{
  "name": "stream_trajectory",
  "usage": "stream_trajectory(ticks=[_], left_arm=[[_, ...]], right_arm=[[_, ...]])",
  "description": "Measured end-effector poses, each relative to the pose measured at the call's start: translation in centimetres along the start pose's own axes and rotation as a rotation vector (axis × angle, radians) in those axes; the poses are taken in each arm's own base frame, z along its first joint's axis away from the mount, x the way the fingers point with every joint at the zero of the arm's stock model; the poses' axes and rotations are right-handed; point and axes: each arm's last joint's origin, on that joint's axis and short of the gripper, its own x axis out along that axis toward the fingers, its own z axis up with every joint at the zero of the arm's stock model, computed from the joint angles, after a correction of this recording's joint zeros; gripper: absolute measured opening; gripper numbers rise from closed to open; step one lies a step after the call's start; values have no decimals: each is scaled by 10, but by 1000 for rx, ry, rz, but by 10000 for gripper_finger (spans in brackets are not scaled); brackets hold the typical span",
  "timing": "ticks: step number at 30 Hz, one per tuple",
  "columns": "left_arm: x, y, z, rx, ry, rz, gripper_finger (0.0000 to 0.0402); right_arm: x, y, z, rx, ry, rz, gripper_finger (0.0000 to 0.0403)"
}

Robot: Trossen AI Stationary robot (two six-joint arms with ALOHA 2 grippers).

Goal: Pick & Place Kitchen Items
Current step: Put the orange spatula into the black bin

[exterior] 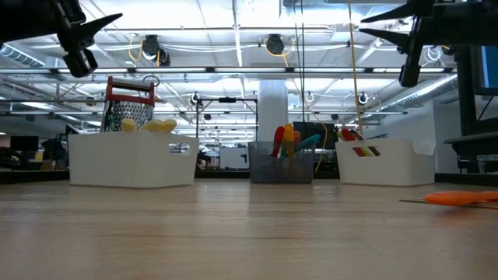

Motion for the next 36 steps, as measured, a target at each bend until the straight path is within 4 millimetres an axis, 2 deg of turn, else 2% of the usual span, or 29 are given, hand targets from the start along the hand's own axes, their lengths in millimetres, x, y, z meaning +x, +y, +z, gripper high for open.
stream_trajectory(ticks=[7,14,25,31,36], left_arm=[[24,-19,-4,62,34,138,182],[74,-43,-14,136,78,306,182],[174,-79,-52,235,172,383,182],[221,-95,-66,268,237,452,182],[254,-110,-72,316,302,516,182]], right_arm=[[0,2,-4,78,140,80,43],[-2,6,-9,37,326,211,43],[-4,10,-7,-167,323,314,43],[-7,15,-1,-378,248,380,43],[-13,22,9,-447,178,444,43]])
